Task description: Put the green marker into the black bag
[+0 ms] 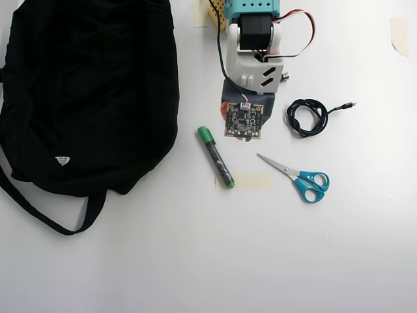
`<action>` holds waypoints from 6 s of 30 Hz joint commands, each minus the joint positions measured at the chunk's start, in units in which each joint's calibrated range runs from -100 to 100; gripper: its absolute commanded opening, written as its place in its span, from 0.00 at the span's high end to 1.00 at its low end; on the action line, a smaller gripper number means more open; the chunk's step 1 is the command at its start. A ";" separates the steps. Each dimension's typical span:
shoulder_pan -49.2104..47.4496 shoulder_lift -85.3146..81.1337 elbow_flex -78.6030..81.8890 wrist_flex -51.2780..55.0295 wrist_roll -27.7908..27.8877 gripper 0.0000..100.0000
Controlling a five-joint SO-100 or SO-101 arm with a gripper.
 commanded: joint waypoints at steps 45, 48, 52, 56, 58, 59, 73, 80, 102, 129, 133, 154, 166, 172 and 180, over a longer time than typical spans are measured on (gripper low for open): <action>4.31 -0.37 1.10 6.44 12.11 0.97; 4.84 -0.37 1.55 6.44 12.17 0.97; 5.14 -0.37 1.64 6.44 14.84 0.97; 6.86 -0.37 1.73 6.18 15.78 0.97; 7.15 -0.37 1.73 6.01 15.78 0.97; 7.15 -0.37 1.73 6.01 15.78 0.97; 8.88 -0.29 2.99 5.67 20.56 0.97; 9.62 1.95 2.09 5.58 23.13 0.97; 10.00 3.53 2.81 2.74 26.85 0.97; 11.12 8.92 1.91 -2.17 29.16 0.97; 11.12 8.92 1.91 -2.26 29.05 0.97; 10.60 9.17 0.74 -2.26 23.13 0.97; 7.98 9.17 1.73 -1.83 22.76 0.97; 8.20 9.17 1.37 -2.17 22.86 0.97; 8.35 9.25 1.73 -1.40 22.81 0.97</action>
